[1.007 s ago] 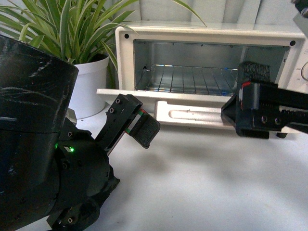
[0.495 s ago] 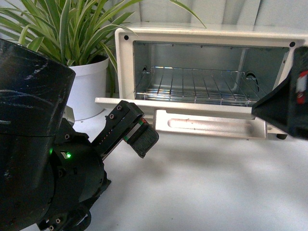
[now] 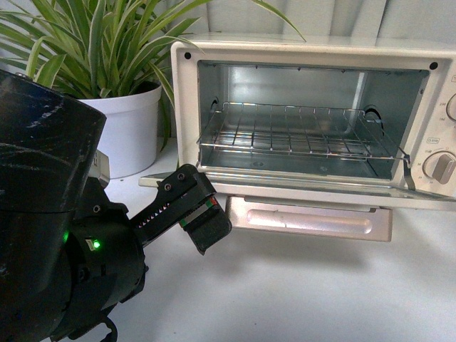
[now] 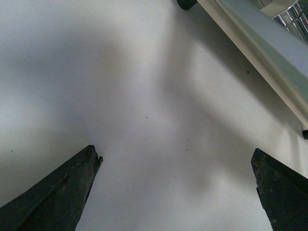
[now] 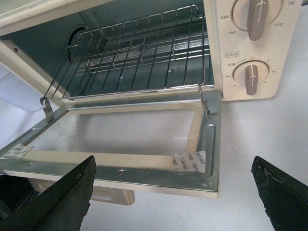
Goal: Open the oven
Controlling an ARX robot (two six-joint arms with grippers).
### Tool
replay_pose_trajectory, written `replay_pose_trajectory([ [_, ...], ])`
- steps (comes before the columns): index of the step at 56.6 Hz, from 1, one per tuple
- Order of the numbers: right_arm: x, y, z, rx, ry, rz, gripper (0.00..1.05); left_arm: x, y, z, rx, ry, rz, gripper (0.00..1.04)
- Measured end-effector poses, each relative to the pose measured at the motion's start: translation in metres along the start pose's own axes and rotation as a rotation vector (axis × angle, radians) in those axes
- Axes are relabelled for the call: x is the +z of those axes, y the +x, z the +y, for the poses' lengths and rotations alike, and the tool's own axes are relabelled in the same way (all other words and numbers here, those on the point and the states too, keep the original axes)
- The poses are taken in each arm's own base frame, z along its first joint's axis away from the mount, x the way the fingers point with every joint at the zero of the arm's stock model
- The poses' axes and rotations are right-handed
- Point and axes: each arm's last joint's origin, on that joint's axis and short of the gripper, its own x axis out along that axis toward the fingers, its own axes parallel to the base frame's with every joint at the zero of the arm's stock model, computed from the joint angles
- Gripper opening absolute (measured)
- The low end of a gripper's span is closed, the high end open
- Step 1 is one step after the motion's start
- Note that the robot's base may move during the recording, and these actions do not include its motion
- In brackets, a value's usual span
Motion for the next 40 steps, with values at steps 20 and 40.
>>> replay_pose_trajectory([
  [20,-0.01,-0.003,-0.015,-0.025,0.025,0.013,0.95,-0.003,-0.001,0.003,0.05,0.156,-0.031,0.98],
  [40,-0.03,-0.005,-0.027,-0.045,0.038,0.039,0.95,-0.009,-0.004,0.008,0.12,0.369,-0.067,0.98],
])
